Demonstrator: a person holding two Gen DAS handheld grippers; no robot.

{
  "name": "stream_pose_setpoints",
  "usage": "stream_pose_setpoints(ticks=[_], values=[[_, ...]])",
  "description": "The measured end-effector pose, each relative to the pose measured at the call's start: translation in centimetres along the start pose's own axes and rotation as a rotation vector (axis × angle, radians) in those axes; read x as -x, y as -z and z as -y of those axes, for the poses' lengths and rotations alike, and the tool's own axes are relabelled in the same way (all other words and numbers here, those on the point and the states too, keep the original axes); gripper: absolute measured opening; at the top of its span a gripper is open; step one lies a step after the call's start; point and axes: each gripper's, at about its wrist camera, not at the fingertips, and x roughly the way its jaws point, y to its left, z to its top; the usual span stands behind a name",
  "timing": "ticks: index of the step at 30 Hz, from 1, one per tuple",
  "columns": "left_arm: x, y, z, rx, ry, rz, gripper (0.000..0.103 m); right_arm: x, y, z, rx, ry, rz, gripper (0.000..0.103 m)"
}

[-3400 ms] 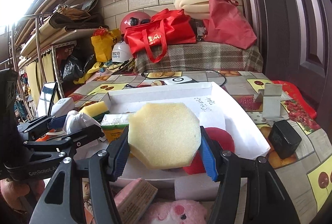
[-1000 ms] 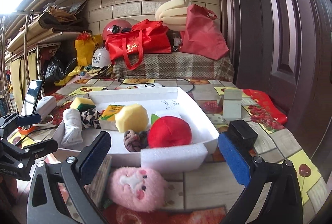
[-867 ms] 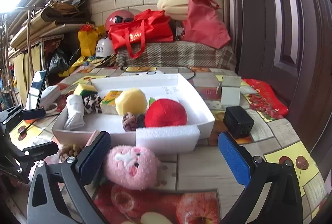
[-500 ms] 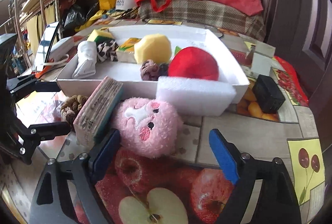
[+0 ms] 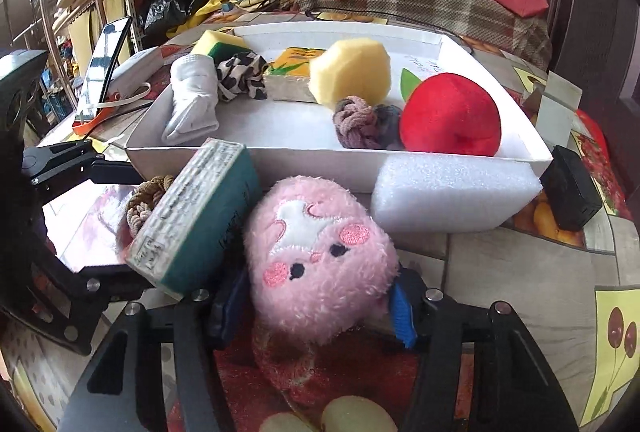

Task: Organize soft objects
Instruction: 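Grasp the braided rope toy with the left tool while the right tool grasps the pink plush pig, then carry the rope toy and plush pig into the white box and open both tools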

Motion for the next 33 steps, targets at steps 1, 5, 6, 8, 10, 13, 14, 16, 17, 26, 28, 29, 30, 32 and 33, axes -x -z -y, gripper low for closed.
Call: stream_pose_setpoints(ticks=[1,5,6,8,10,13,14,16,17,26,28,29,30,32,33], values=[[0.1,0.0,0.0,-0.002,0.008,0.006,0.045,0.1,0.0,-0.1,0.010,0.005,0.006,0.058],[0.3,0.1,0.5,-0.023,0.014,0.014,0.035,0.9,0.1,-0.2,0.018,0.021,0.044,0.058],[0.4,0.2,0.5,-0.023,0.016,0.015,0.035,1.0,0.2,0.1,0.006,0.018,0.045,0.058],[0.7,0.5,0.3,-0.011,0.027,0.018,0.035,1.1,0.4,0.7,-0.025,0.011,0.045,0.058],[1.2,1.0,0.2,0.006,0.049,0.022,0.035,1.5,0.7,1.3,-0.055,0.004,0.053,0.058],[2.6,1.9,-0.1,0.035,0.059,0.059,0.035,2.5,1.2,1.8,-0.087,0.005,0.085,0.058],[3.3,2.0,-0.2,0.043,0.055,0.091,0.035,3.0,1.4,1.8,-0.095,0.010,0.103,0.058],[4.7,2.3,-0.2,0.047,0.031,0.163,0.035,4.4,1.7,1.9,-0.106,0.019,0.175,0.058],[5.3,2.5,-0.1,0.041,0.016,0.194,0.035,5.2,2.0,1.9,-0.112,0.030,0.219,0.058],[10.0,3.6,2.6,-0.089,-0.132,0.509,0.035,9.6,3.6,1.6,-0.127,0.121,0.480,0.058],[9.5,2.9,2.1,-0.073,-0.134,0.509,0.035,9.3,3.3,1.4,-0.115,0.128,0.470,0.058],[9.2,2.5,1.6,-0.054,-0.132,0.507,0.035,9.1,3.2,1.5,-0.115,0.128,0.462,0.058],[8.9,2.1,1.0,-0.031,-0.134,0.504,0.035,9.0,3.1,1.6,-0.119,0.126,0.456,0.058],[8.1,1.3,0.0,0.017,-0.139,0.492,0.035,8.6,3.0,1.9,-0.134,0.122,0.444,0.058],[7.7,0.9,-0.5,0.038,-0.144,0.487,0.035,8.5,2.9,2.0,-0.143,0.121,0.440,0.058]])
